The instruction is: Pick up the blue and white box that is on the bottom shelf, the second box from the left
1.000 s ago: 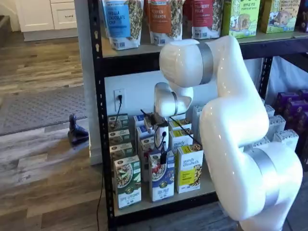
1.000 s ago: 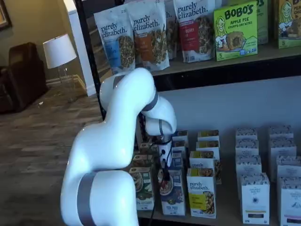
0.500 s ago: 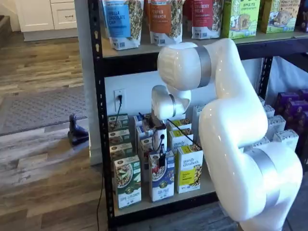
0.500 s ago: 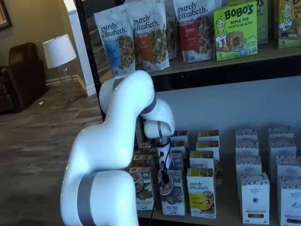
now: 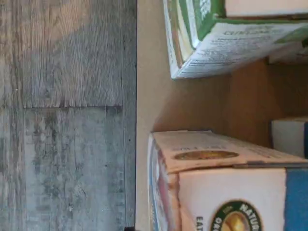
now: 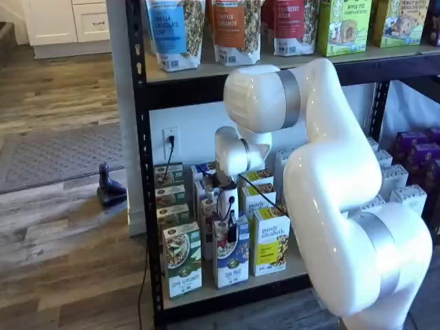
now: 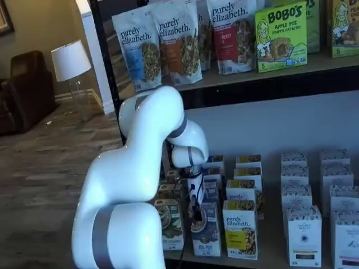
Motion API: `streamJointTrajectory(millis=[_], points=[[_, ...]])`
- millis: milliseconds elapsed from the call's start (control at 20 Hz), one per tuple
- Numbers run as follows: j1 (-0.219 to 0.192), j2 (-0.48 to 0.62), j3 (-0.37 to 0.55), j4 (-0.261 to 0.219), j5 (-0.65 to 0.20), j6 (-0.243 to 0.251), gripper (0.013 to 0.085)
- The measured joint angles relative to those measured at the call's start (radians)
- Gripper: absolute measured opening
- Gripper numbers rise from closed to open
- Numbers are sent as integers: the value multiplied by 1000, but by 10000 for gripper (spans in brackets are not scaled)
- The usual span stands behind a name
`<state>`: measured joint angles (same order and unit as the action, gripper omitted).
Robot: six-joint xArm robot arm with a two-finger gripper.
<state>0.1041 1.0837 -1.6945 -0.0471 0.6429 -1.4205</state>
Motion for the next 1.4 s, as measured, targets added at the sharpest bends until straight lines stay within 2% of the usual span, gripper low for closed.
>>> streamJointTrajectory(millis=[450, 850, 950, 1100, 1200, 1400], points=[[11, 30, -18, -20, -13, 28, 850], [14, 48, -37, -10, -21, 22, 850], [14, 48, -38, -8, -18, 20, 770], [13, 46, -36, -10, -13, 21, 730], [13, 43, -32, -11, -11, 22, 650], [13, 40, -31, -14, -4, 25, 650]])
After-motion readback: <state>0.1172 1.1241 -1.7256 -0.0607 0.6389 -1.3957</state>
